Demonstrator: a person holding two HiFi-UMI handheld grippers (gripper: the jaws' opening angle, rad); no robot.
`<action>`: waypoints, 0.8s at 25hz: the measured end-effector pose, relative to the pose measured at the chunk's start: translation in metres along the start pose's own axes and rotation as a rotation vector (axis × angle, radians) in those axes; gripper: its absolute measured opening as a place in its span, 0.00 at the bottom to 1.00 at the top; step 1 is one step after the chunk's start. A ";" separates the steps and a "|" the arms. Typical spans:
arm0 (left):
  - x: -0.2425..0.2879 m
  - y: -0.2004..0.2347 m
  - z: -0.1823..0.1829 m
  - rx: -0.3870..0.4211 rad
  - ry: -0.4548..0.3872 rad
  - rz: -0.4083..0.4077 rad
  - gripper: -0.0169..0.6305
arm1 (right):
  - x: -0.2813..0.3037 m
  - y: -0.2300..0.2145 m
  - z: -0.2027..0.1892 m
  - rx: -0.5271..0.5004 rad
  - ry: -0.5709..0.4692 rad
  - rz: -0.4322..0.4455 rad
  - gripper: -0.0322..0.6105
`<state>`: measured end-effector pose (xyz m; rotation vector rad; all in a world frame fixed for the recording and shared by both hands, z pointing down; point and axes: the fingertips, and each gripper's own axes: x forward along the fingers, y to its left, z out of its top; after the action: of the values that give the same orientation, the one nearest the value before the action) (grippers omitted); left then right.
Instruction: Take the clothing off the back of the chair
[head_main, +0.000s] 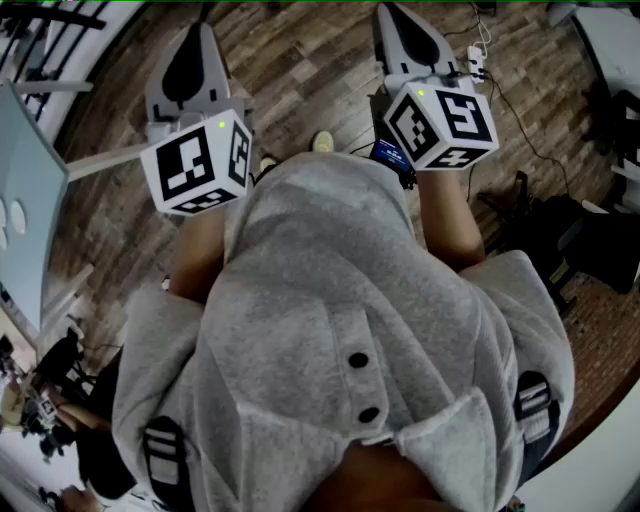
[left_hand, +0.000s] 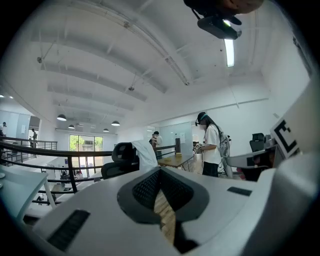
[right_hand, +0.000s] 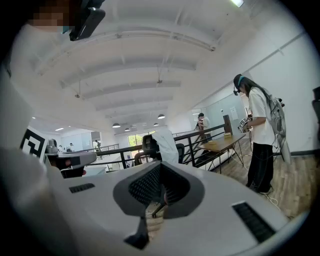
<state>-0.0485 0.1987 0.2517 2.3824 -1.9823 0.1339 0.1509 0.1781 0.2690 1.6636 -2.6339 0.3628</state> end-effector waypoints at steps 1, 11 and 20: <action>0.000 -0.001 0.000 -0.002 0.002 0.004 0.04 | 0.000 -0.001 -0.001 -0.001 0.003 0.003 0.07; 0.005 -0.009 0.000 0.010 0.026 0.047 0.04 | 0.003 -0.020 0.003 0.055 -0.012 0.040 0.07; 0.001 -0.013 -0.002 0.031 0.035 0.050 0.04 | 0.006 -0.012 0.001 0.046 -0.011 0.080 0.07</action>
<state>-0.0356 0.1999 0.2543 2.3329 -2.0391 0.2085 0.1589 0.1679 0.2706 1.5795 -2.7267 0.4206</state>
